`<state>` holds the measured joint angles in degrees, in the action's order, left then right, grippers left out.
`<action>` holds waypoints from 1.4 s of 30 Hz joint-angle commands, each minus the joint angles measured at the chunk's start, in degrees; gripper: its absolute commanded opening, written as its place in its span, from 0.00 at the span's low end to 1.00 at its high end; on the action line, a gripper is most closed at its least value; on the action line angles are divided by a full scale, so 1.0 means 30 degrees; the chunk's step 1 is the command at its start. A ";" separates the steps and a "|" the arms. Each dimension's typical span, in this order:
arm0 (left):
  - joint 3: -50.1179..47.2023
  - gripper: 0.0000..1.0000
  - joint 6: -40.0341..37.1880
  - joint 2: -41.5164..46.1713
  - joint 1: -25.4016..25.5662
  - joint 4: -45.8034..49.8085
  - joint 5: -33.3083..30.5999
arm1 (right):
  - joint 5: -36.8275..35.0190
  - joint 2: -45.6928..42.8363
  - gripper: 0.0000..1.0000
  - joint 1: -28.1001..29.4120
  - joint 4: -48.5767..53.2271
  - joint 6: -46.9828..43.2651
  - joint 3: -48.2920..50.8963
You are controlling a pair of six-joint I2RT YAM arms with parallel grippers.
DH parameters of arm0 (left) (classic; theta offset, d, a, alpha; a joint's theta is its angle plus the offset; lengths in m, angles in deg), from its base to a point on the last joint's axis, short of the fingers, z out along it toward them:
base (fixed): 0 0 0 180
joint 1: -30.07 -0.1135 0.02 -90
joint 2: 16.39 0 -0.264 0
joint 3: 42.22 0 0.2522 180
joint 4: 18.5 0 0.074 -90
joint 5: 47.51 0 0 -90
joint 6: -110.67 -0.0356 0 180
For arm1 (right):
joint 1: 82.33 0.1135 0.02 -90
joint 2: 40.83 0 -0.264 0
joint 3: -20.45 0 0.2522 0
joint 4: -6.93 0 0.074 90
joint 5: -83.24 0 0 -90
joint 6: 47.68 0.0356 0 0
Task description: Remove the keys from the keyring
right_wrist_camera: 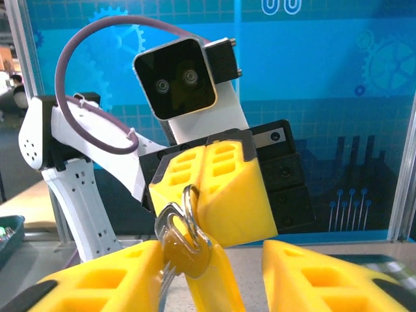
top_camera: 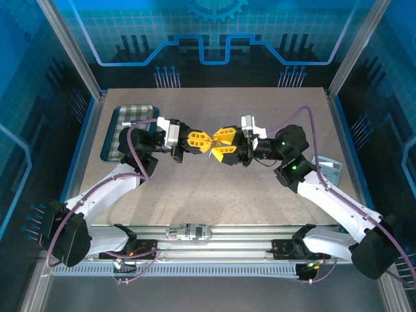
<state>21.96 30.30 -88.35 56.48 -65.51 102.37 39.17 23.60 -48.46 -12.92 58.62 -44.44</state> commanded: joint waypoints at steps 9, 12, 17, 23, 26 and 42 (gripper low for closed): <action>-0.0337 0.00 0.0378 -0.0072 -0.0132 -0.1301 0.0080 | -0.1134 -0.0256 0.56 0.0622 0.0148 -0.0479 -0.0359; -0.0339 0.00 0.0387 -0.0036 -0.0133 -0.1248 0.0080 | -0.1457 -0.0518 0.47 0.0624 0.0323 -0.0622 -0.0270; -0.0354 0.00 0.0437 -0.0006 -0.0133 -0.1326 0.0029 | -0.1261 -0.0502 0.31 0.0620 0.0740 -0.0742 -0.0504; -0.0668 0.00 0.0776 0.0198 -0.0392 -0.2049 -0.0436 | -0.2030 -0.1115 0.24 0.0576 0.2091 -0.1748 -0.0373; -0.0799 0.00 0.1083 0.0286 -0.0587 -0.2473 -0.0618 | -0.2616 -0.1555 0.26 0.0576 0.2785 -0.2281 -0.0278; -0.1032 0.00 0.1954 0.0082 -0.0721 -0.3812 -0.1324 | -0.3327 -0.1672 0.00 0.0752 0.2419 -0.2446 -0.0021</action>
<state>19.25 34.36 -88.35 55.20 -72.07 100.31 31.13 18.77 -46.36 -4.52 51.51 -44.53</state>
